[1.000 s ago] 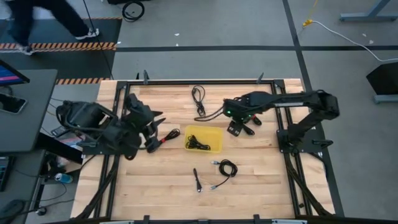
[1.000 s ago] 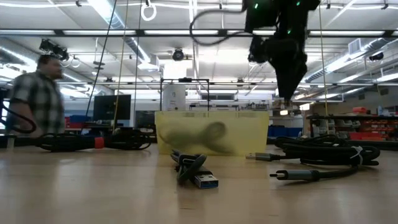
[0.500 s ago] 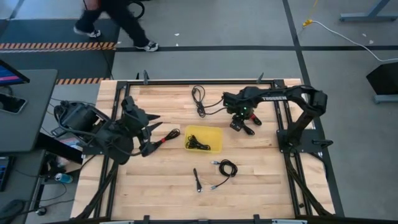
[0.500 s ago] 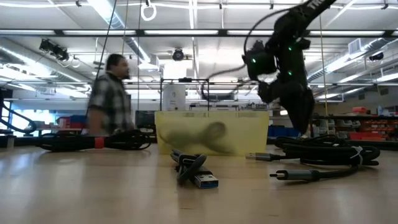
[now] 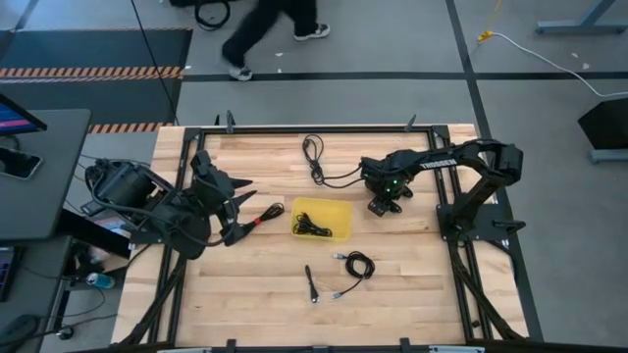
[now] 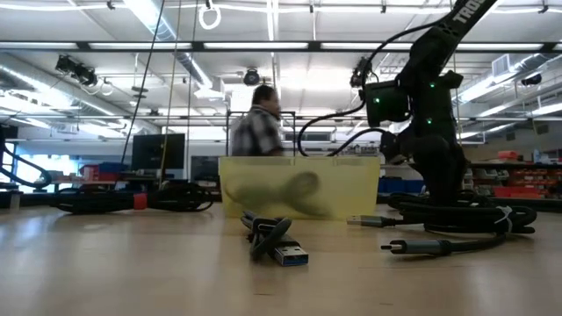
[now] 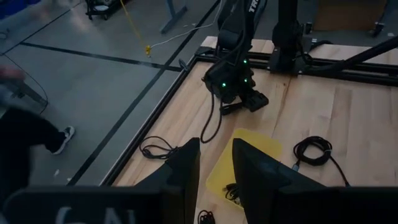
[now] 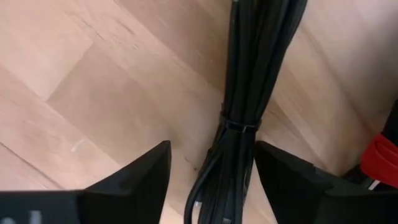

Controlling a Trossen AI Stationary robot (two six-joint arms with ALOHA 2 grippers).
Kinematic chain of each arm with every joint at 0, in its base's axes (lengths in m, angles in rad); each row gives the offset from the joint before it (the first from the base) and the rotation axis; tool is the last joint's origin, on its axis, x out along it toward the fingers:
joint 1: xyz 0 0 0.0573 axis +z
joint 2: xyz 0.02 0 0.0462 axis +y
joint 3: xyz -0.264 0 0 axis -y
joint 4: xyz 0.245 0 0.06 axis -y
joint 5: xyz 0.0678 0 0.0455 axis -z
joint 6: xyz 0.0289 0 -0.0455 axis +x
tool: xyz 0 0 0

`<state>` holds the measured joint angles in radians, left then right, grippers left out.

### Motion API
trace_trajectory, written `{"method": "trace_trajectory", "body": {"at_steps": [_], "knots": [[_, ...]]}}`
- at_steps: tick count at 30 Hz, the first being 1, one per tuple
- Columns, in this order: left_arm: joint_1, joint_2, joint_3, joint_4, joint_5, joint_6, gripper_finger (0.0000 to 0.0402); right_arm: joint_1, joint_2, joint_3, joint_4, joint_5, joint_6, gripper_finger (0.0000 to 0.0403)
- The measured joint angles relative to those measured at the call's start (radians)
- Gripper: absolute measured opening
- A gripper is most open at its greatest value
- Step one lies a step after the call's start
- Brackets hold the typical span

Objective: Pick and place USB-C Cables
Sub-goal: Put the black charger cable into the yellow bin

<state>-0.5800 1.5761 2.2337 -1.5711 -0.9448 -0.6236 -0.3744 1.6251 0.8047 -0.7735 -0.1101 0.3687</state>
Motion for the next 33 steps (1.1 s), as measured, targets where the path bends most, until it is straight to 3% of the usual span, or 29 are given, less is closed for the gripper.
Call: {"method": "trace_trajectory", "body": {"at_steps": [2, 7, 13, 18, 23, 28, 33], "knots": [[0.0, 0.0, 0.0, 0.0, -0.002, 0.0, 0.0102, 0.0, -0.001, -0.001, -0.002, 0.006, -0.003, 0.0198], [0.0, 0.0, 0.0, 0.0, -0.002, -0.001, 0.0102, -0.002, -0.009, -0.004, -0.014, 0.024, -0.006, 0.0059], [0.0, 0.0, 0.0, 0.0, -0.002, 0.003, 0.0102, 0.009, -0.072, 0.025, -0.068, -0.002, -0.005, 0.0058], [0.0, 0.0, 0.0, 0.0, -0.003, 0.004, 0.0102, 0.08, -0.207, 0.203, -0.164, -0.009, 0.01, 0.0058], [0.0, 0.0, 0.0, 0.0, -0.003, 0.004, 0.0102, 0.188, -0.283, 0.402, -0.141, -0.023, 0.021, 0.0058], [0.0, 0.0, 0.0, 0.0, -0.002, 0.006, 0.0102, 0.259, -0.23, 0.537, -0.108, -0.049, -0.003, 0.0058], [0.0, 0.001, 0.0, 0.0, -0.003, 0.006, 0.0102, 0.278, -0.058, 0.649, -0.088, -0.164, -0.101, 0.0058]]}}
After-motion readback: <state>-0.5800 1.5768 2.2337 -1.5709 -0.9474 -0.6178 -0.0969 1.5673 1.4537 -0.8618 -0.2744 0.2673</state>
